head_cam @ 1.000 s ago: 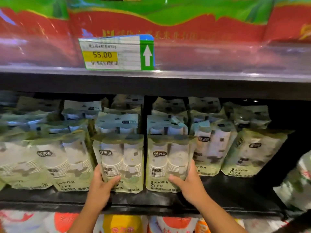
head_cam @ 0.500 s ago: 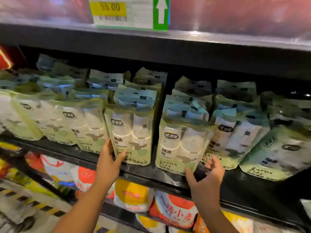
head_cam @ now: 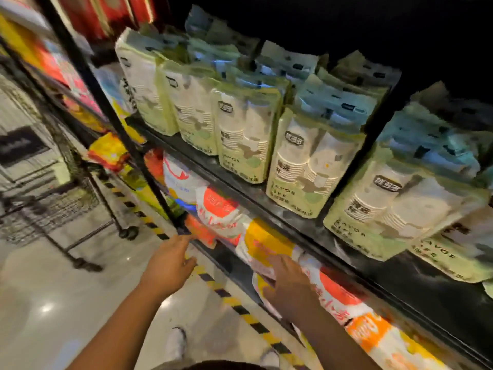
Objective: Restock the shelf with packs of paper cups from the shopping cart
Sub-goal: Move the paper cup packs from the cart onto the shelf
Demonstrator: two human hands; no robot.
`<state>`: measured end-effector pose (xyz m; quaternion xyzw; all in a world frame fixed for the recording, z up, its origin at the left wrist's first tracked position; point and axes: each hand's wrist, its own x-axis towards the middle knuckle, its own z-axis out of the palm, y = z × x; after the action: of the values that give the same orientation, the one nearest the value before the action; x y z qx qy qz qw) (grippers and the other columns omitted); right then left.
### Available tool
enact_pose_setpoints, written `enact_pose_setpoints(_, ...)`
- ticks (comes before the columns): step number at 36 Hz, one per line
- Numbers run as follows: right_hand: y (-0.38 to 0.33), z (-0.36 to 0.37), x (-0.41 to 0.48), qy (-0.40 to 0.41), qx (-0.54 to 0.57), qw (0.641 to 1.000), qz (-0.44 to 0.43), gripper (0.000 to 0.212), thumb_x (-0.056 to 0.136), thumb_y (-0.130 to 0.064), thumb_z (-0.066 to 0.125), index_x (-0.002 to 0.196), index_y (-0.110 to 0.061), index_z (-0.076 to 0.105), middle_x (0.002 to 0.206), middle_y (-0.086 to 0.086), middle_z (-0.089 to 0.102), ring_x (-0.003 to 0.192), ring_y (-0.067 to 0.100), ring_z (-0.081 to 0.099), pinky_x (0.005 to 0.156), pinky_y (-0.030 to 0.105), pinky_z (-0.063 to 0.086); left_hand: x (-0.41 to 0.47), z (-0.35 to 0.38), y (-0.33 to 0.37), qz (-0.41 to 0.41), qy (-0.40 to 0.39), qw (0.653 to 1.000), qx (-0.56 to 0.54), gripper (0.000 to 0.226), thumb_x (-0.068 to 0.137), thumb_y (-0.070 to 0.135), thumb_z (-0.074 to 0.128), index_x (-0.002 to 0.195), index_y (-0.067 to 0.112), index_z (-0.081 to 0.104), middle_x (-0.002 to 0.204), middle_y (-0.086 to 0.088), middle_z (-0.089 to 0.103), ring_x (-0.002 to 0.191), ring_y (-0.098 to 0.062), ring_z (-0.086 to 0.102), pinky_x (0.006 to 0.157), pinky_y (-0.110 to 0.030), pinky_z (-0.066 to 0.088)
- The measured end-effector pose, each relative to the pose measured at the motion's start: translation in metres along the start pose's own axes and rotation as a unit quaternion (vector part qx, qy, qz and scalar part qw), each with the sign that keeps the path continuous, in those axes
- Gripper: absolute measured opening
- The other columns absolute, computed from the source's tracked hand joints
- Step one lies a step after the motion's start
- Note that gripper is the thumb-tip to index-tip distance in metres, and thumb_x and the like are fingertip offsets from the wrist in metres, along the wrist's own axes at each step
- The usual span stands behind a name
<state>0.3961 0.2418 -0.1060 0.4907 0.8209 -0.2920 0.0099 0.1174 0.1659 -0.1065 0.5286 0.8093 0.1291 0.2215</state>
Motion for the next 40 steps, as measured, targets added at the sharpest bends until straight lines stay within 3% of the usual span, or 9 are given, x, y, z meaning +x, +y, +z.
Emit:
enact_pose_setpoints(6, -0.072, 0.005, 0.048, -0.038, -0.1, 0.994, -0.035, 0.057, 0.089, -0.037, 0.06, 0.141, -0.023, 0.043, 0.143, -0.002, 0.044, 0.138, 0.024, 0.04, 0.109, 0.034, 0.037, -0.024, -0.051, -0.074, -0.122, 0.012, 0.992, 0.025, 0.056, 0.097, 0.038, 0.06, 0.149, 0.026, 0.043, 0.151, -0.002, 0.046, 0.134, -0.026, 0.048, 0.106, -0.039, 0.044)
enact_pose_setpoints(10, -0.141, 0.013, 0.08, -0.058, -0.13, 0.988, -0.065, 0.066, 0.091, -0.036, 0.061, 0.151, -0.023, 0.035, 0.155, 0.002, 0.037, 0.142, 0.024, 0.035, 0.115, 0.034, 0.03, -0.039, -0.09, -0.13, -0.169, 0.036, 0.985, 0.01, 0.054, 0.099, 0.04, 0.056, 0.15, 0.028, 0.041, 0.151, -0.002, 0.046, 0.134, -0.025, 0.046, 0.104, -0.038, 0.045)
enact_pose_setpoints(14, -0.219, 0.031, 0.108, -0.057, -0.151, 0.982, -0.096, 0.065, 0.089, -0.038, 0.062, 0.147, -0.018, 0.041, 0.146, 0.005, 0.045, 0.135, 0.027, 0.042, 0.108, 0.036, 0.036, -0.053, -0.136, -0.191, -0.2, 0.072, 0.977, 0.008, 0.054, 0.097, 0.041, 0.056, 0.148, 0.028, 0.044, 0.147, -0.001, 0.049, 0.131, -0.024, 0.049, 0.101, -0.039, 0.047)
enact_pose_setpoints(18, -0.295, 0.054, 0.132, -0.067, -0.162, 0.976, -0.131, 0.047, 0.08, -0.036, 0.059, 0.125, -0.022, 0.053, 0.128, 0.003, 0.056, 0.121, 0.028, 0.052, 0.093, 0.038, 0.045, -0.062, -0.173, -0.256, -0.222, 0.101, 0.97, 0.001, 0.053, 0.096, 0.041, 0.057, 0.146, 0.028, 0.045, 0.149, -0.002, 0.049, 0.129, -0.025, 0.051, 0.101, -0.041, 0.049)
enact_pose_setpoints(20, -0.33, 0.065, 0.141, -0.064, -0.155, 0.976, -0.137, 0.05, 0.085, -0.028, 0.063, 0.133, -0.021, 0.053, 0.135, 0.004, 0.053, 0.126, 0.026, 0.05, 0.1, 0.038, 0.044, -0.068, -0.187, -0.285, -0.232, 0.112, 0.966, -0.005, 0.053, 0.096, 0.041, 0.056, 0.146, 0.027, 0.047, 0.149, -0.002, 0.049, 0.13, -0.026, 0.05, 0.104, -0.042, 0.047)
enact_pose_setpoints(24, -0.384, 0.085, 0.157, -0.085, -0.175, 0.968, -0.16, 0.066, 0.089, -0.035, 0.062, 0.149, -0.019, 0.04, 0.15, 0.004, 0.04, 0.14, 0.023, 0.037, 0.111, 0.037, 0.038, -0.08, -0.209, -0.328, -0.265, 0.124, 0.956, -0.012, 0.056, 0.096, 0.042, 0.057, 0.149, 0.027, 0.045, 0.15, -0.002, 0.047, 0.133, -0.028, 0.046, 0.106, -0.044, 0.046)
enact_pose_setpoints(34, -0.456, 0.116, 0.214, -0.119, -0.195, 0.954, -0.192, 0.063, 0.089, -0.035, 0.063, 0.146, -0.022, 0.04, 0.144, 0.001, 0.041, 0.135, 0.025, 0.041, 0.104, 0.039, 0.044, -0.077, -0.234, -0.39, -0.331, 0.137, 0.932, -0.049, 0.069, 0.093, 0.048, 0.061, 0.154, 0.03, 0.034, 0.152, -0.003, 0.045, 0.134, -0.028, 0.046, 0.104, -0.041, 0.044)
enact_pose_setpoints(40, -0.481, 0.14, 0.273, -0.155, -0.155, 0.956, -0.193, 0.064, 0.091, -0.038, 0.063, 0.148, -0.021, 0.039, 0.152, 0.0, 0.038, 0.139, 0.021, 0.037, 0.108, 0.038, 0.041, -0.046, -0.242, -0.425, -0.356, 0.121, 0.926, -0.043, 0.069, 0.091, 0.054, 0.06, 0.152, 0.032, 0.035, 0.152, -0.001, 0.046, 0.134, -0.027, 0.046, 0.104, -0.042, 0.045)
